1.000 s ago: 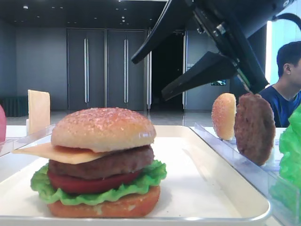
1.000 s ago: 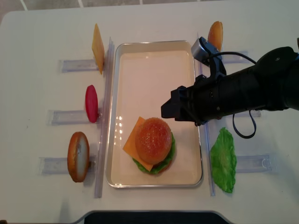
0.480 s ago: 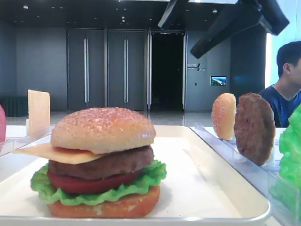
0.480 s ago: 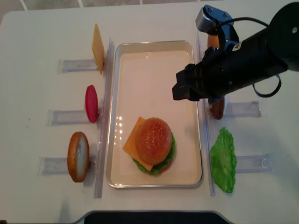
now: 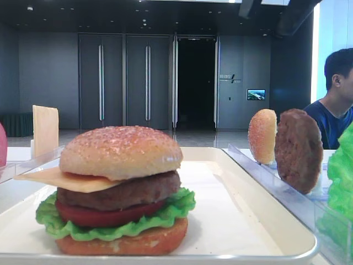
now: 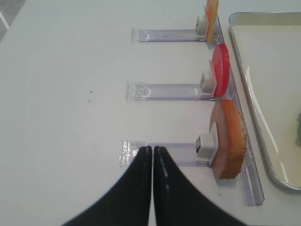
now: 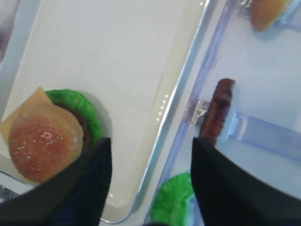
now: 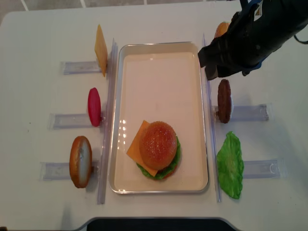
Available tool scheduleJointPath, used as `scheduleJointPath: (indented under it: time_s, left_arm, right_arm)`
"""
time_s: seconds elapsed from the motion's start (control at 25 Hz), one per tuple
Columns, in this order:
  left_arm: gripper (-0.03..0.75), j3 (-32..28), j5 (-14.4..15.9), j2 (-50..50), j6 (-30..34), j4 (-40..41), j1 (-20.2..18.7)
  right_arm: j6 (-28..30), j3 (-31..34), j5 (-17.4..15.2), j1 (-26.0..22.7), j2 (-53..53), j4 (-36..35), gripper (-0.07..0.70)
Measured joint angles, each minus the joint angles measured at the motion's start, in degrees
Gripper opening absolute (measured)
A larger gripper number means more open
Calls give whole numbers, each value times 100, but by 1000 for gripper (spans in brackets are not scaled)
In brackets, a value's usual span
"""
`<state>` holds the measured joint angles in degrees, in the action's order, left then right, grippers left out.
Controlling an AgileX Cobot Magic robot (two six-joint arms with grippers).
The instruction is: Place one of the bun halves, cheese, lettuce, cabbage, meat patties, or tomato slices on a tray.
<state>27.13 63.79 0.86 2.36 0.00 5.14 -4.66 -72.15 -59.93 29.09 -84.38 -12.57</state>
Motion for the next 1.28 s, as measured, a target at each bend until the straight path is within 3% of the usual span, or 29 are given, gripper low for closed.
scheduleJointPath:
  time_s: [0.2,0.32,0.52,0.76,0.88,1.28]
  left_arm:
    - [0,0,0,0,-5,0,0]
    - [0,0,0,0,-5,0,0]
    - [0,0,0,0,-5,0,0]
    - [0,0,0,0,-5,0,0]
    - [0,0,0,0,-5,0,0]
    - [0,0,0,0,-5,0,0]
  right_arm:
    - [-182,-430,-541,-15,16,765,394]
    - [-193,-507,-662,-247,32,872,394]
    - [-107,-511,-945,-1210,32,878,393]
    - [105,-511,-989,-2658,32,916,393]
    - [193,-511,-992,-3108,32,956,393]
    - [348,-435,-992,-3243,116,952,390]
